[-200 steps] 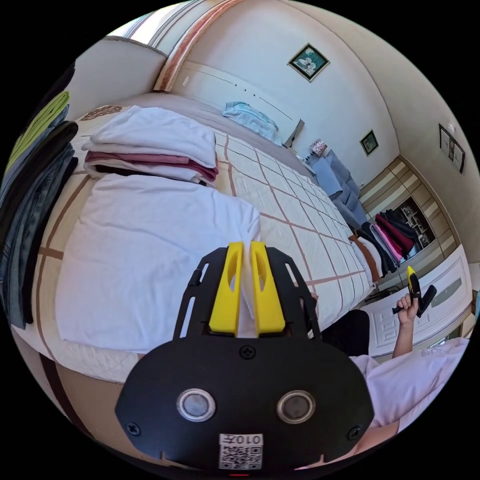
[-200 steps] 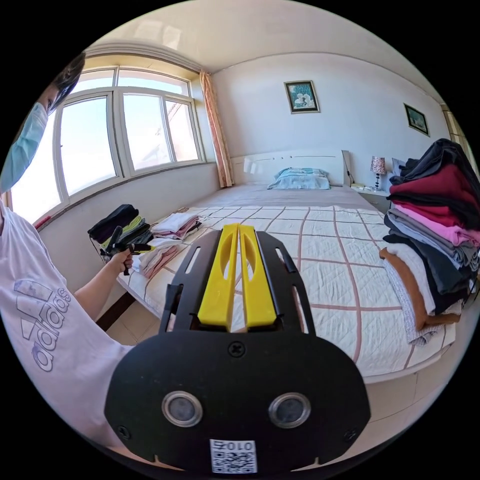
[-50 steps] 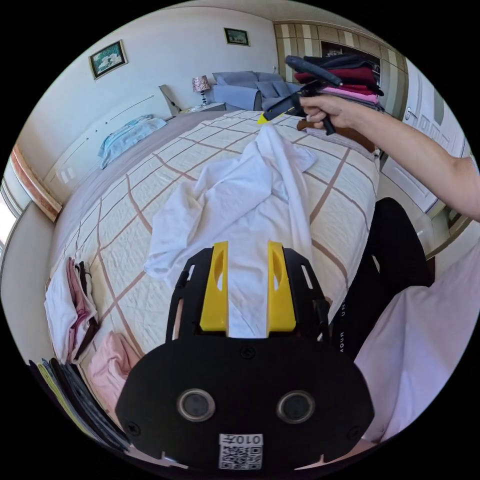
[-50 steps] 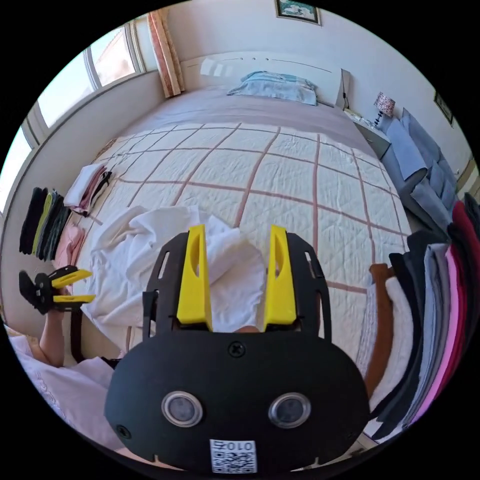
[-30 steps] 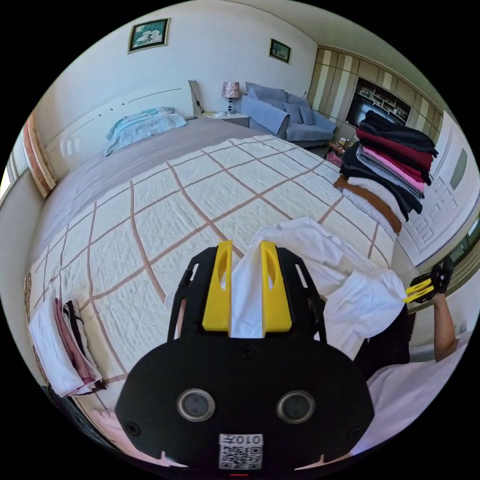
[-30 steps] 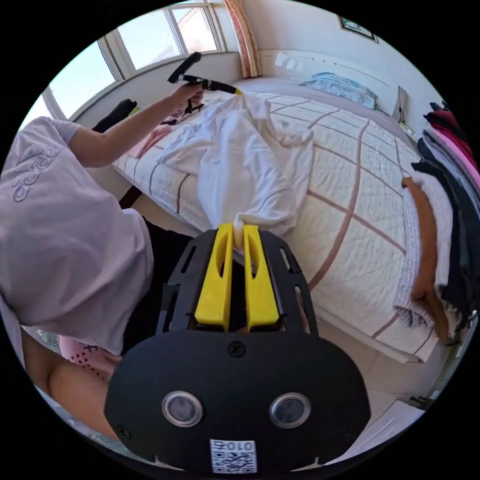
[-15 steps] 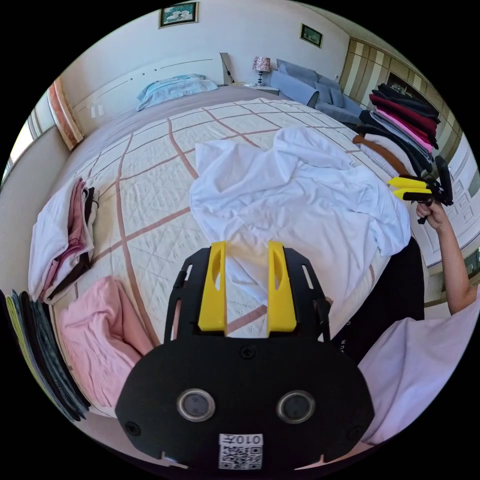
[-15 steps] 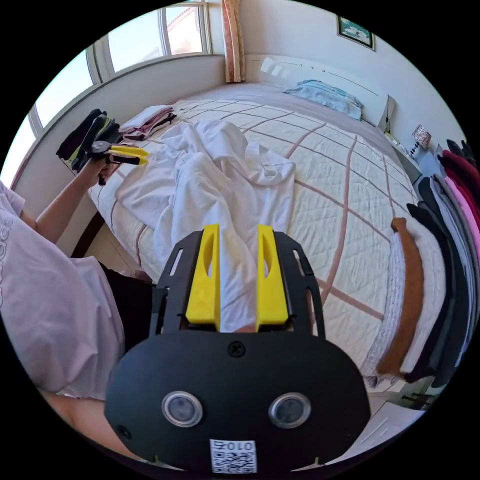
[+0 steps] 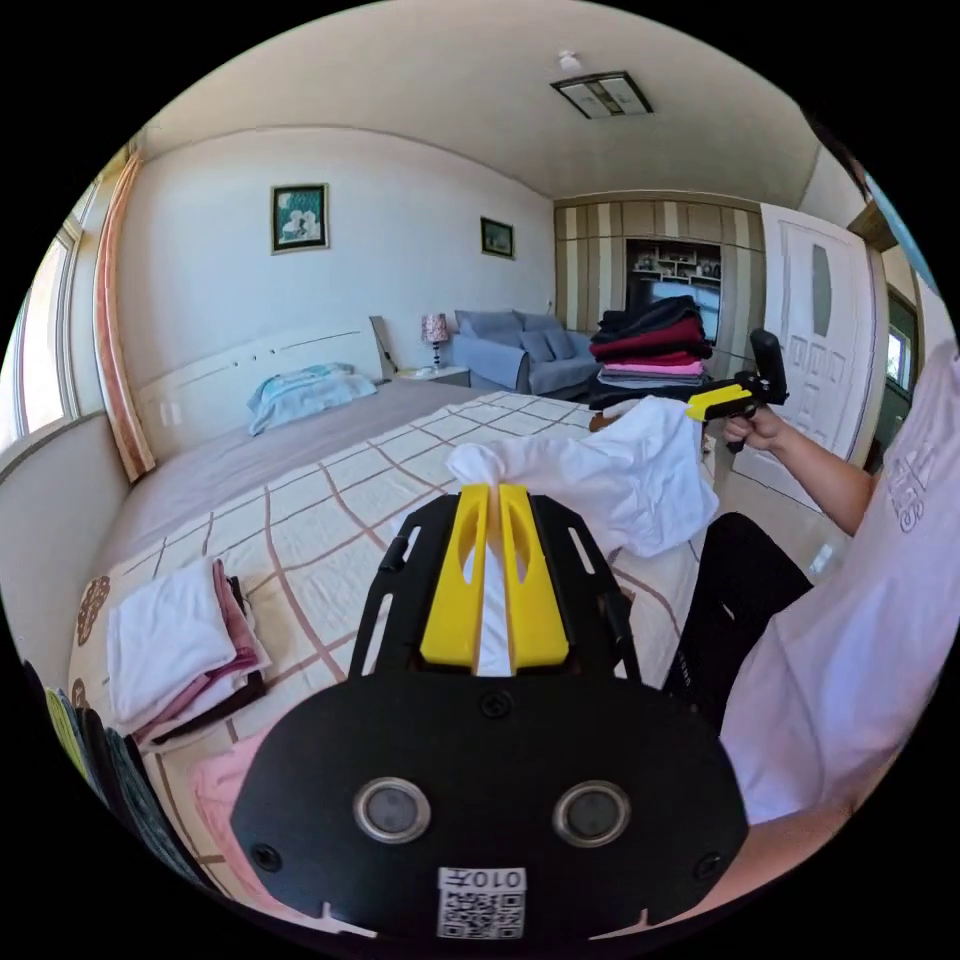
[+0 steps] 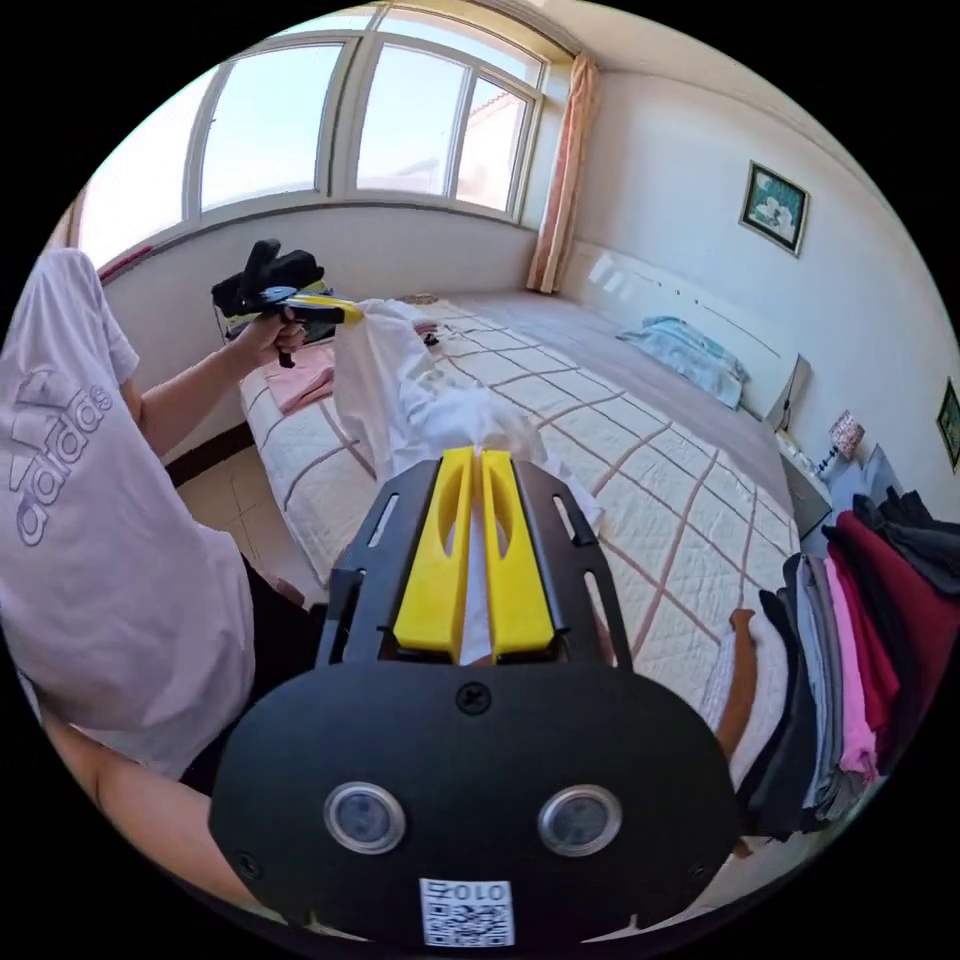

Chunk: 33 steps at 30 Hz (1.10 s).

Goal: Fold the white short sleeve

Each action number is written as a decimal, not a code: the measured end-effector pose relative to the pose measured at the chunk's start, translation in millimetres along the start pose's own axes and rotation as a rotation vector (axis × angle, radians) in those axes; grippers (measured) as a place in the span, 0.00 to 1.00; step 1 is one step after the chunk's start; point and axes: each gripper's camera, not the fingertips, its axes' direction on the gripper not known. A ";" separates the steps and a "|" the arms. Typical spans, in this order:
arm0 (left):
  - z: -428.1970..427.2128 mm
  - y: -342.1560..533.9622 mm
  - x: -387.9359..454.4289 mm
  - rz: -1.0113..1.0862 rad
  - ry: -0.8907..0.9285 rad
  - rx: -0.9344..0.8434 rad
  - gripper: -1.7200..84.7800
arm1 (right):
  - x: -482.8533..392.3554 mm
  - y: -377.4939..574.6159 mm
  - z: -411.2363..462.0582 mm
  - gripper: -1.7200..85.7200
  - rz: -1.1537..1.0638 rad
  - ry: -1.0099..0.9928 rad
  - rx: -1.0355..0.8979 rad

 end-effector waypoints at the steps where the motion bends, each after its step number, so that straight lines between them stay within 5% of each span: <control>1: 5.1 6.4 -2.5 -0.017 0.021 -0.063 0.03 | -12.1 12.4 10.9 0.06 0.011 -0.017 -0.058; 5: 84.7 95.6 -6.1 -0.300 0.091 -0.620 0.05 | -35.0 66.2 80.7 0.07 0.176 -0.106 -0.320; 11: 53.3 117.5 45.8 -0.327 -0.156 -0.490 0.08 | -63.8 74.6 84.6 0.10 0.277 -0.063 -0.254; 16: 29.4 80.7 76.9 -0.047 -0.383 -0.539 0.11 | -68.2 20.1 67.3 0.13 0.100 0.046 -0.226; 23: 118.9 47.8 140.1 0.529 -0.155 -0.555 0.16 | -66.0 -33.9 152.7 0.14 -0.143 -0.005 -0.464; 28: 168.3 36.8 122.5 0.522 0.037 -0.610 0.17 | -53.6 -56.9 214.3 0.13 -0.206 -0.243 -0.672; 33: 168.3 43.7 120.5 0.470 0.147 -0.618 0.17 | -66.5 -52.8 206.9 0.08 -0.216 -0.209 -0.679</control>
